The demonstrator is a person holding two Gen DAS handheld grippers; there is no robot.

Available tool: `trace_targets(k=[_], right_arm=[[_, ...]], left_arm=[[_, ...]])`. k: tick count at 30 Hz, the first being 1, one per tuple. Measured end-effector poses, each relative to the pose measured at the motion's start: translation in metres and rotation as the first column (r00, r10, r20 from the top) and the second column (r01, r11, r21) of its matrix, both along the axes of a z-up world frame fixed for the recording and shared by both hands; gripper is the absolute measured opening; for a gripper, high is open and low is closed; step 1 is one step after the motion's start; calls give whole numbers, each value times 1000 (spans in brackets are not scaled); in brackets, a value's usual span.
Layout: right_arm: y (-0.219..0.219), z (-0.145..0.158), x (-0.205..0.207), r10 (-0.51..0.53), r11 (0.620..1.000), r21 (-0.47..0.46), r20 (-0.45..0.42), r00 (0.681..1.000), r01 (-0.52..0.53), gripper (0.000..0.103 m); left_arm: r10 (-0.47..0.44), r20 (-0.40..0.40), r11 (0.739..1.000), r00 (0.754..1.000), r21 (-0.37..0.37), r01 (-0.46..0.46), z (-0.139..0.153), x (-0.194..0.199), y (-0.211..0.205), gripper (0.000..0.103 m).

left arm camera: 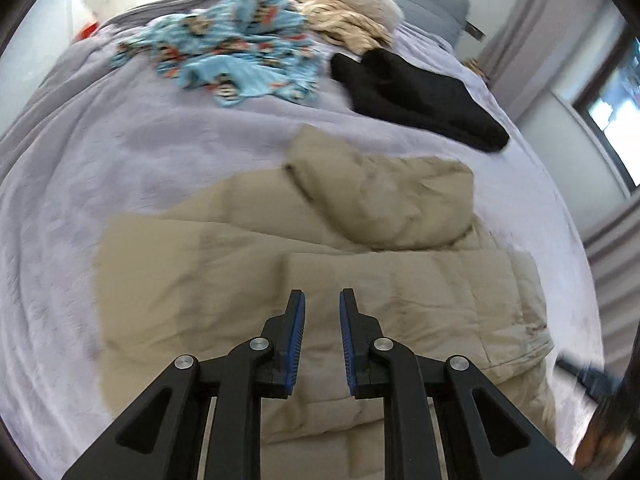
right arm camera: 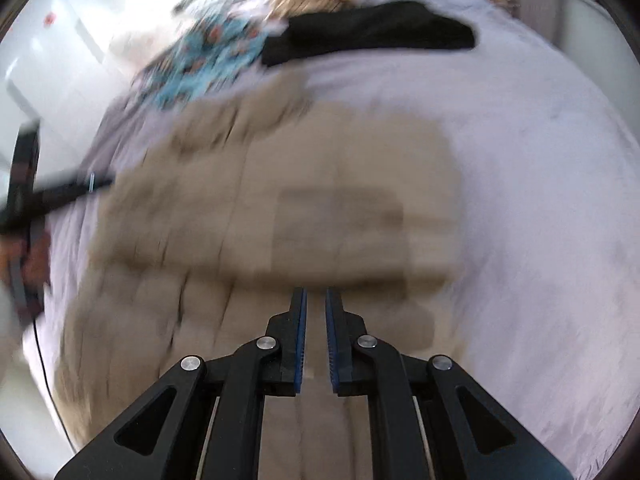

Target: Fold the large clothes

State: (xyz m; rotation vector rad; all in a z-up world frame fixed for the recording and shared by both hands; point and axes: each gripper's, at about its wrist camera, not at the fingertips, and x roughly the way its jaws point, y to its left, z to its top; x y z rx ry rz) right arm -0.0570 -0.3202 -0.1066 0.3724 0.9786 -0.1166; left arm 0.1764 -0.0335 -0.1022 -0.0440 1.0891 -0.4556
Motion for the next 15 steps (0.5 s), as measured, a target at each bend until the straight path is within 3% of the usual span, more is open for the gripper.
trace_targets(k=[1, 3, 5, 8, 10, 15], right_arm=[[-13, 0, 8, -42, 999, 24, 12, 999, 42, 11], [-41, -11, 26, -105, 992, 77, 6, 994, 104, 11], [-57, -29, 38, -130, 989, 73, -36, 991, 132, 11], [-69, -64, 44, -125, 988, 81, -107, 986, 134, 10], [-73, -79, 41, -119, 987, 95, -96, 988, 128, 9], [-63, -77, 42, -141, 989, 28, -86, 986, 143, 8]], left_arm=[[-11, 9, 999, 1000, 31, 10, -5, -2, -9, 19], [-33, 34, 984, 999, 175, 27, -27, -9, -27, 19], [-40, -4, 968, 999, 249, 39, -53, -11, -32, 19], [-58, 9, 978, 998, 202, 55, -73, -15, -25, 19], [-64, 9, 981, 998, 184, 62, -78, -14, -25, 19], [-49, -1, 982, 999, 183, 49, -74, -13, -22, 19]])
